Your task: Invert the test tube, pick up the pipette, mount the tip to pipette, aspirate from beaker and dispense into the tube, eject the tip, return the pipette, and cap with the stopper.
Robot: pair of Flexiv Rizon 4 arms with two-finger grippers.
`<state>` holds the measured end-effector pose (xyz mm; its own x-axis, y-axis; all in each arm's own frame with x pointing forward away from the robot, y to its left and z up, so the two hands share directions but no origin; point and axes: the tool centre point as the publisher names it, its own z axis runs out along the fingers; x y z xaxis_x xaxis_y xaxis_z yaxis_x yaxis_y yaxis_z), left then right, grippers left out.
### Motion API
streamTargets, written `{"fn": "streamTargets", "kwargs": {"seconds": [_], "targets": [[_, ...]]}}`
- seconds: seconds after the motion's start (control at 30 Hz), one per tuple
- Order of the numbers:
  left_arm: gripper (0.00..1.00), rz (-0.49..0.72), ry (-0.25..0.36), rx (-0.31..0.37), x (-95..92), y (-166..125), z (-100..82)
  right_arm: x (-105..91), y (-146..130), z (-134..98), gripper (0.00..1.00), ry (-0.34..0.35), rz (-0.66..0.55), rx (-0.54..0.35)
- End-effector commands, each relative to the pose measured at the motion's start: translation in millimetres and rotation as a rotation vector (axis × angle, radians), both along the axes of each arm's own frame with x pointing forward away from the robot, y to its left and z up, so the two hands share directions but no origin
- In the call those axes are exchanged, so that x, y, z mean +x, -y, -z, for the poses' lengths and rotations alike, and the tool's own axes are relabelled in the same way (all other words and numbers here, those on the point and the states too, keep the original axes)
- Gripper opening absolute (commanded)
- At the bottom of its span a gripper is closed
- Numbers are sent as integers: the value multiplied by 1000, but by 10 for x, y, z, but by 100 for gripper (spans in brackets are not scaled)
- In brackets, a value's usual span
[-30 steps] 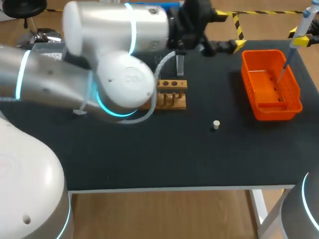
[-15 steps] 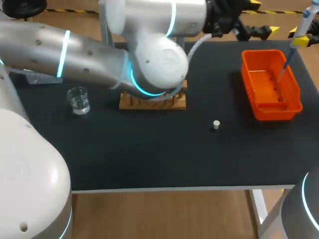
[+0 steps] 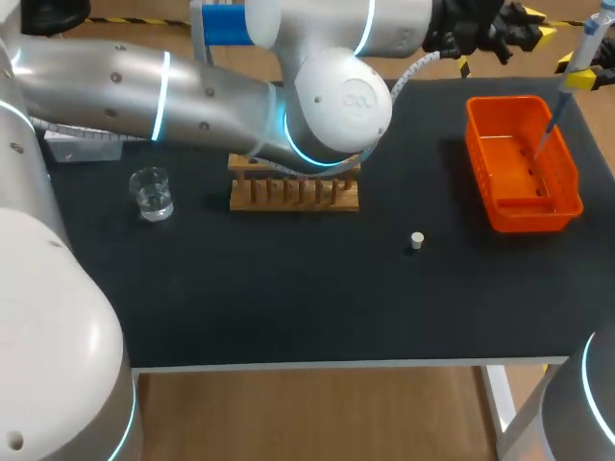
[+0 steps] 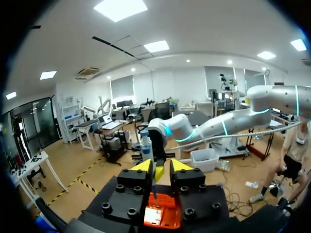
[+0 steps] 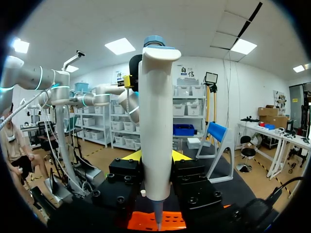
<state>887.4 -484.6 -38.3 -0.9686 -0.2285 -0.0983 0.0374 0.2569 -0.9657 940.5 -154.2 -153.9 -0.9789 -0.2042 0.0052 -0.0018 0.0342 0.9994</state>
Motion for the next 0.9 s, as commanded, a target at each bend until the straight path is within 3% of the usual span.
{"fn": "streamTargets", "kwargs": {"seconds": [0.03,0.33,0.63,0.9], "targets": [[0,22,12,-68,23,-21,36,29,26,4,0,0,-9,-1],[0,22,12,-68,23,-21,36,29,26,4,0,0,-9,-1],[0,59,-43,-94,166,299,109,29,26,4,0,0,-9,-1],[0,66,-53,-120,289,461,91,29,26,4,0,0,-9,-1]]}}
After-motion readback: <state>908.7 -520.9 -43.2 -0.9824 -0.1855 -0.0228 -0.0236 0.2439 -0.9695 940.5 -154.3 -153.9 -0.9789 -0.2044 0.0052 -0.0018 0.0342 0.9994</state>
